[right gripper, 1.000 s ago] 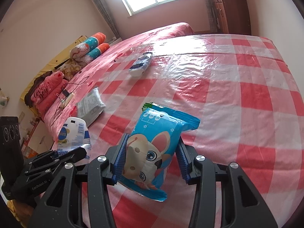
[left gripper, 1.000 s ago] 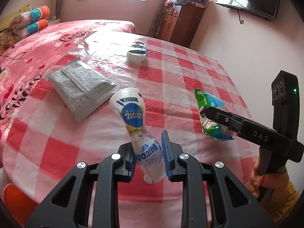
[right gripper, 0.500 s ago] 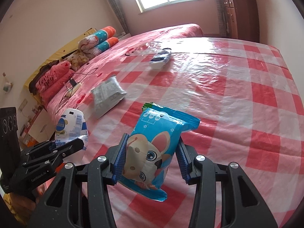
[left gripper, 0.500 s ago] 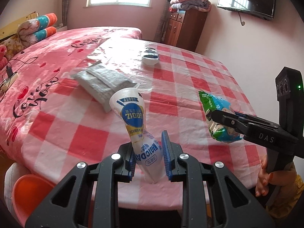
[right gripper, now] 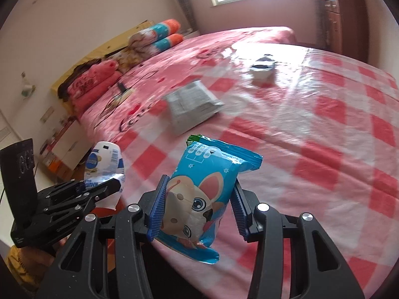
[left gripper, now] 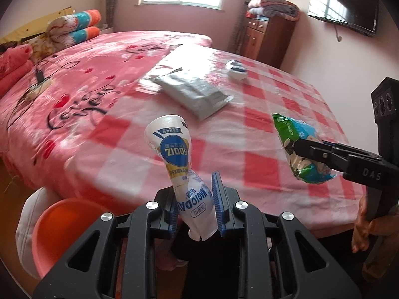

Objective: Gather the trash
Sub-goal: 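Carry the bottle and snack bag over the orange bucket with both grippers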

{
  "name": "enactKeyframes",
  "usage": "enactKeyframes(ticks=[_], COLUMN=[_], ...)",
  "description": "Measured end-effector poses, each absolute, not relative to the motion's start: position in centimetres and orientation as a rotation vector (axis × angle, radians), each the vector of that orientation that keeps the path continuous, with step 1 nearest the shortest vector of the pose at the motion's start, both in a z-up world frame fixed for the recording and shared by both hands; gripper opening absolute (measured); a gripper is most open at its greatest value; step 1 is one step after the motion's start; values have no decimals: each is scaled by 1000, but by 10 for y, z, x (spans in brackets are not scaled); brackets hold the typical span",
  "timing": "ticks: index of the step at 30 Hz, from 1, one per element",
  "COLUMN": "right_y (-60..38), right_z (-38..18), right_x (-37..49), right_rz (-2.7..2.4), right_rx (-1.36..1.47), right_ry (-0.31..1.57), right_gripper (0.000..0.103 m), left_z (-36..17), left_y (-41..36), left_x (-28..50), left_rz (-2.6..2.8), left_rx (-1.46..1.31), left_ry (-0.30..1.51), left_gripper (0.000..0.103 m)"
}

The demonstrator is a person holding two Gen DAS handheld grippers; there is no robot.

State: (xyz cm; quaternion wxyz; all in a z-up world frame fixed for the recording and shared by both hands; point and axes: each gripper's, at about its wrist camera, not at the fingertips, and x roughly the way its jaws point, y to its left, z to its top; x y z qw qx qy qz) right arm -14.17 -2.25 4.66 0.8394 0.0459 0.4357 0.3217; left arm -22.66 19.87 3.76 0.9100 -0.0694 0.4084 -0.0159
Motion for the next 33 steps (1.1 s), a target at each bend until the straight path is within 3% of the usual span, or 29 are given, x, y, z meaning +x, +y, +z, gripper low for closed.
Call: enactKeyframes(ticks=[16, 33], right_y=[84, 122], right_z=[33, 16], right_x=[-184, -201], right_rz=[905, 988], right_rx=[-52, -148], right_ry=[1007, 1000], right_gripper=[49, 49], left_z=[-14, -61], left_y=[274, 312], left_x=[-270, -291], left_rz=[113, 199], left_rx=[-277, -391], left_ry=[940, 1013], left_gripper=[25, 25])
